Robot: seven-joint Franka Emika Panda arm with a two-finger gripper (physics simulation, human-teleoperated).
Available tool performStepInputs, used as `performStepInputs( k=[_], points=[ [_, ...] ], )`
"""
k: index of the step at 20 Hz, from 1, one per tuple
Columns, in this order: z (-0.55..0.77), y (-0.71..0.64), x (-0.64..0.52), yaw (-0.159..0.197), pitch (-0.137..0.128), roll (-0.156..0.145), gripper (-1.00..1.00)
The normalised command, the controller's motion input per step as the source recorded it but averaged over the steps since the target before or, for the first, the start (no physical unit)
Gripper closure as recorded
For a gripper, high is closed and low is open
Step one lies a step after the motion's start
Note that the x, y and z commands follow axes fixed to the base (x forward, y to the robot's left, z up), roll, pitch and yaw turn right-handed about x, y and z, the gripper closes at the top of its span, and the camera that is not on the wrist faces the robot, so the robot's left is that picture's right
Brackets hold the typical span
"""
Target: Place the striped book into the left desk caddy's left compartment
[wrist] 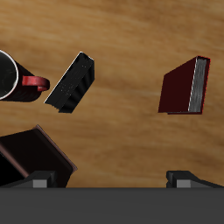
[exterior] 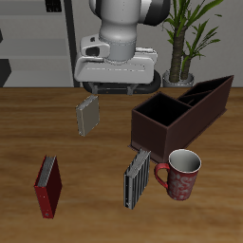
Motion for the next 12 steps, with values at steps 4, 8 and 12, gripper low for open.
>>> performStepInputs(
  k=[4,8,12],
  points=[
    [-0.18,-0.11,0.52,-0.107,-0.028,-0.044,-1.00],
    [-0.25,0.10,0.29,-0.052,-0.026,-0.016,-1.00],
    [-0.26,0.24,0.25,-0.056,-0.014,0.021,-1.00]
  ],
)
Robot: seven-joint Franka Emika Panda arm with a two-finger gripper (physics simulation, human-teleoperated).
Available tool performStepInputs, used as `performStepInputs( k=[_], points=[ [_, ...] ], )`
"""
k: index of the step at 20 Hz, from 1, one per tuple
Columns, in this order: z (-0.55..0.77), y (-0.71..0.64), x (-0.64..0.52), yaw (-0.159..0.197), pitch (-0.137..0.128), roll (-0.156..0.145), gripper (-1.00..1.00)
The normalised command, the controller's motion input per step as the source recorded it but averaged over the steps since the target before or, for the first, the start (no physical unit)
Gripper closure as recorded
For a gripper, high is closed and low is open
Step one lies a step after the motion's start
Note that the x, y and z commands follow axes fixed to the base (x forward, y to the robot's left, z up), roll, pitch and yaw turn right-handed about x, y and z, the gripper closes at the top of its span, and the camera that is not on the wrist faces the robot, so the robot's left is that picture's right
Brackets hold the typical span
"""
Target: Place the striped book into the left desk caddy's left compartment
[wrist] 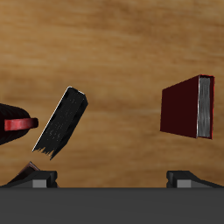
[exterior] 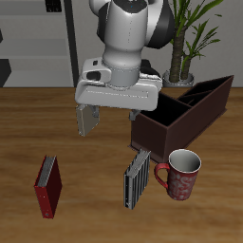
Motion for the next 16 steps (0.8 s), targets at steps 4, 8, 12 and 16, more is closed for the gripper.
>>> performStepInputs(
  k=[4,8,12,16],
  points=[
    [-0.27,0.20,0.23,-0.050,0.016,0.014,-1.00],
    [-0.43,0.18,0.28,-0.027,0.027,-0.005,-1.00],
    [-0.43,0.16,0.22,-0.044,0.031,-0.002,-1.00],
    [-0.36,0.12,0.13,-0.011,0.031,0.023,-1.00]
  ],
)
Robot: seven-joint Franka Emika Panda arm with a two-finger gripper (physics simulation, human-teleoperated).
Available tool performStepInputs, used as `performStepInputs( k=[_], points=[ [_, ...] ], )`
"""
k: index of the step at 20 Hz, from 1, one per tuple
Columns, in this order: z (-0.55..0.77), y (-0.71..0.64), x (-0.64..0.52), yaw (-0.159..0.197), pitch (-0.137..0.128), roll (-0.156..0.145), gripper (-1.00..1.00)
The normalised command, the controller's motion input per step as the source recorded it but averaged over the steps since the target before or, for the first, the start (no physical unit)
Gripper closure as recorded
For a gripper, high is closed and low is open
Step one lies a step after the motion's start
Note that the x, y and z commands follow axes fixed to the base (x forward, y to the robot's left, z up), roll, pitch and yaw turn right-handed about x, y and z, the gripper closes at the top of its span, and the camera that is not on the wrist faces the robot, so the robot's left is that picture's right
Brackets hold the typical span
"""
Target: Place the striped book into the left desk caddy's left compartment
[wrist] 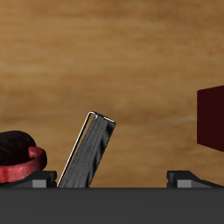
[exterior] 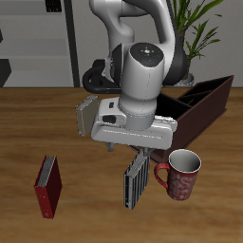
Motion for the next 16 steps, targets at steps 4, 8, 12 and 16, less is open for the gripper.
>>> performStepInputs(
  k=[4,8,12,16],
  points=[
    [-0.20,0.10,0.08,-0.025,0.014,0.002,-1.00],
    [-0.28,0.02,0.07,-0.032,0.023,-0.007,-1.00],
    [-0.39,0.01,0.09,-0.038,0.049,-0.016,-1.00],
    [-0.43,-0.02,0.07,-0.022,0.083,-0.039,1.00]
  ],
)
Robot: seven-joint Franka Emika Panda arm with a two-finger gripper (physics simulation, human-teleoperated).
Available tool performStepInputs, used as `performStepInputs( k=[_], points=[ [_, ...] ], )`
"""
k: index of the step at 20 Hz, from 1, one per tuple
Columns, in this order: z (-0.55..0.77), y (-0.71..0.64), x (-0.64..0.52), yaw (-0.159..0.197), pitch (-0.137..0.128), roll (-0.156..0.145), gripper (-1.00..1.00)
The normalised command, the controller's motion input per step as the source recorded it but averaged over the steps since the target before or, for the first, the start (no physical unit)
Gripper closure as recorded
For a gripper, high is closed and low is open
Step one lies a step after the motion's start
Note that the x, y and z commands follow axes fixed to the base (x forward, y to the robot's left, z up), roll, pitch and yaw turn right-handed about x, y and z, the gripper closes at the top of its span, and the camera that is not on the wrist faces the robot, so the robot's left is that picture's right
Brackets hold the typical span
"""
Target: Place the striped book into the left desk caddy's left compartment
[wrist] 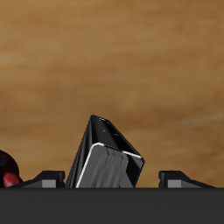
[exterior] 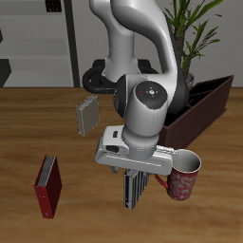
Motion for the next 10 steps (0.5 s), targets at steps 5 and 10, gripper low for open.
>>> performStepInputs(
  k=[5,10],
  points=[
    [-0.18,0.05,-0.02,-0.017,0.013,0.017,1.00],
    [0.04,-0.05,-0.06,-0.024,0.004,-0.003,1.00]
  ],
)
